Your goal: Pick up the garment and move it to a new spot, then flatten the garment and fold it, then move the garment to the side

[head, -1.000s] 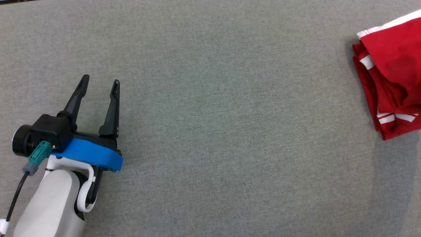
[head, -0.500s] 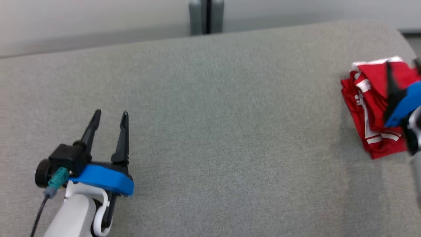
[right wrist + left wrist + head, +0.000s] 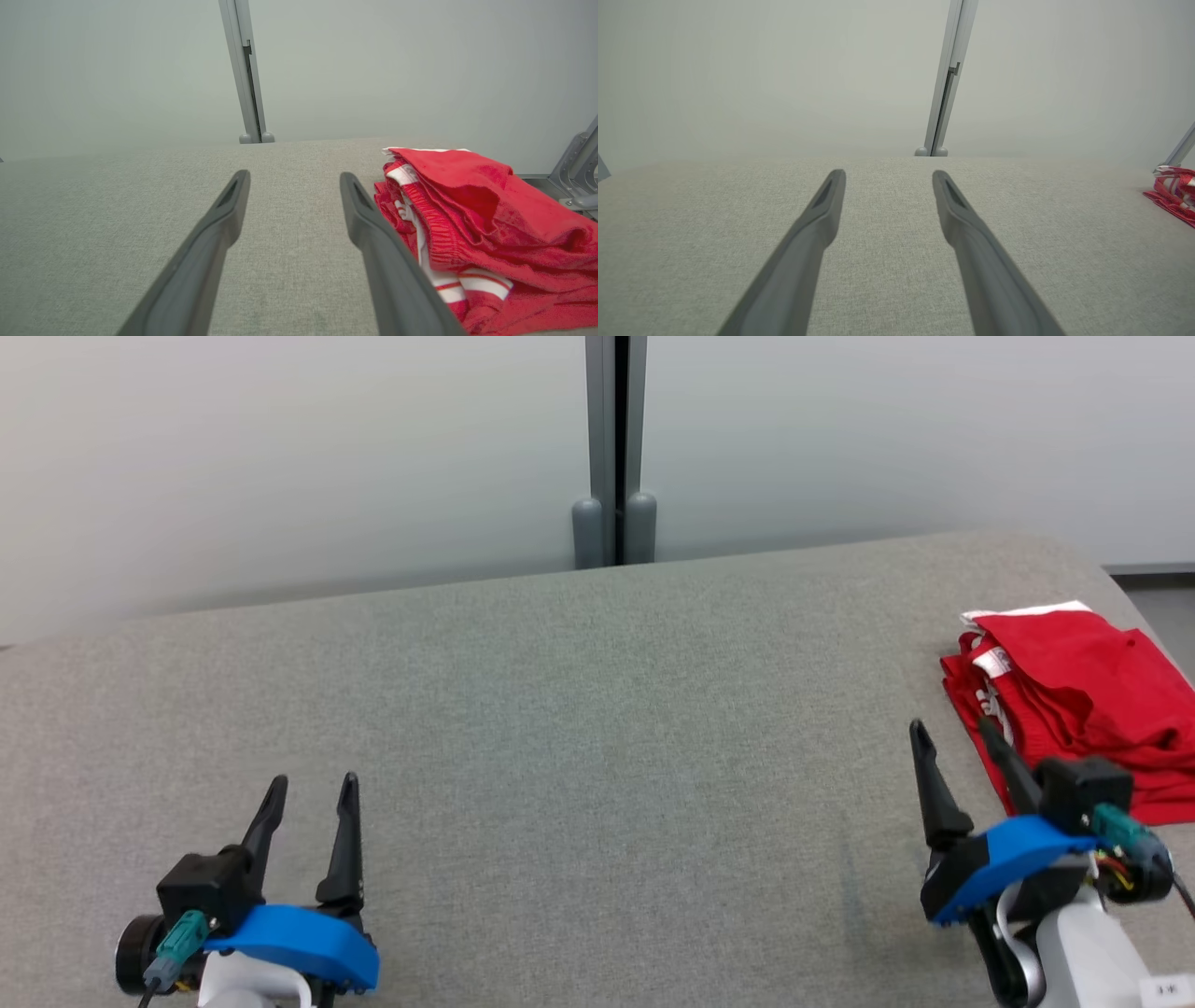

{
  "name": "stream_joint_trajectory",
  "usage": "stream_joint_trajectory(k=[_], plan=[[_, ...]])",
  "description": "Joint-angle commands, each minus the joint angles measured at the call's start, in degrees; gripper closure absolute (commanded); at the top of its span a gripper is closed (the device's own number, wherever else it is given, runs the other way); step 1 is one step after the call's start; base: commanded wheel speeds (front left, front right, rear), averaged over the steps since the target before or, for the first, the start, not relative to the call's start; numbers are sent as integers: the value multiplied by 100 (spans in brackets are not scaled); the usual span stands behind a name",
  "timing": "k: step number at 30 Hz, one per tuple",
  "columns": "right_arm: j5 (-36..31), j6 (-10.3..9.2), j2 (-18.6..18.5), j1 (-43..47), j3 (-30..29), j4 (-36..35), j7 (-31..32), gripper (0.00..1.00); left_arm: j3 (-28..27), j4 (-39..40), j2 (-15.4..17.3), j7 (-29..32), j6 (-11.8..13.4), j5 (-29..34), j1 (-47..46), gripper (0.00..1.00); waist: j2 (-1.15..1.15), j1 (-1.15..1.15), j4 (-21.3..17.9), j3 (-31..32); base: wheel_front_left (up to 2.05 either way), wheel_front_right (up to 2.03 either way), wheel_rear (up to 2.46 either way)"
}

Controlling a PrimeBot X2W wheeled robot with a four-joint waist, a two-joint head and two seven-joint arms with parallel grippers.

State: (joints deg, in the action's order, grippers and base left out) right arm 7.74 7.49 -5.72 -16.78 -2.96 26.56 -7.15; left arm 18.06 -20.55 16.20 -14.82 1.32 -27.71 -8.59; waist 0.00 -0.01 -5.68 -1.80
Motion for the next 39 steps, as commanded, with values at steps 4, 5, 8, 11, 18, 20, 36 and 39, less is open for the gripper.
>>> stream_joint_trajectory(k=[4, 5, 8, 11, 18, 20, 36, 39], plan=[[-26, 3, 162, 620, -10, -524, 192, 0, -159, -3, -45, -32, 46, -86, 243, 0, 0, 1, 49, 159, 0, 0, 0], [2, 3, 185, 710, -35, -621, 246, 0, -197, 17, -51, -35, 61, -87, 284, 0, 0, 1, 62, 162, 0, 0, 0], [-80, 3, 233, 922, -113, -890, 357, 0, -287, 84, -103, -41, 106, -65, 403, 0, 0, 1, 101, 179, 0, 0, 0], [-143, 3, 267, 1082, -172, -1065, 468, 0, -399, 114, -139, -38, 93, -70, 536, 0, 0, 1, 156, 224, 0, 0, 0], [-227, 3, 284, 1273, -251, -1340, 612, 0, -547, 143, -248, -39, 9, 8, 687, 0, 0, 1, 289, 268, 0, 0, 0], [-235, 3, 285, 1276, -240, -1367, 628, 0, -558, 139, -254, -40, -1, 8, 694, 0, 0, 1, 297, 268, 0, 0, 0], [-128, 3, 285, 1346, -95, -1508, 691, 0, -575, 121, -270, -41, -133, 149, 651, 0, 0, 1, 288, 200, 0, 0, 0], [-106, 3, 286, 1360, -94, -1513, 696, 0, -565, 107, -271, -41, -142, 155, 634, 0, 0, 1, 291, 199, 0, 0, 0]])
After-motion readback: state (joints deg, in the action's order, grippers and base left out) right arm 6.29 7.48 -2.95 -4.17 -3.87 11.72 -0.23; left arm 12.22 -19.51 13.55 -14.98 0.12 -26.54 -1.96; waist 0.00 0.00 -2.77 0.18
